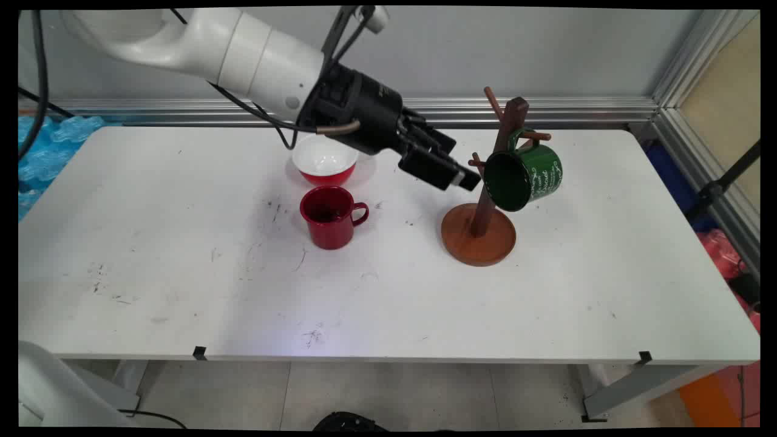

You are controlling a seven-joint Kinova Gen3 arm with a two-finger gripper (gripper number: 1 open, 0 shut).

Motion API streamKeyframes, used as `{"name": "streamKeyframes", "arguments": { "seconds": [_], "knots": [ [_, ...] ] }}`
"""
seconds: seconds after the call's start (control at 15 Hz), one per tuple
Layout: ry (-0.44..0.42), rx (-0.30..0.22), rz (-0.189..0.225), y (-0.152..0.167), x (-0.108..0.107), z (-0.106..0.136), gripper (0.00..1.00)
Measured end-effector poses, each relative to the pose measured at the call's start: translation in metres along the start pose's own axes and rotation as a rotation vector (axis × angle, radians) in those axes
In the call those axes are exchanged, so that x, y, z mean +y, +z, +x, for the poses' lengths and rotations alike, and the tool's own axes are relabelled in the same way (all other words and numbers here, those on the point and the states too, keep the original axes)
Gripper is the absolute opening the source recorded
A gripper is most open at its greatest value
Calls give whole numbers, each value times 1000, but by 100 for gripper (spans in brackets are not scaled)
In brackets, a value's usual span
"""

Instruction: Pick up the green mug from the rack

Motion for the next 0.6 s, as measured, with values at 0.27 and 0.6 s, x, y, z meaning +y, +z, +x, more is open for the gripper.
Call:
{"name": "streamKeyframes", "arguments": {
  "seconds": [0.27, 0.6],
  "knots": [
    [13, -24, -8, 10, -1, -9, 100],
    [21, -42, -22, 22, 1, -18, 100]
  ]
}}
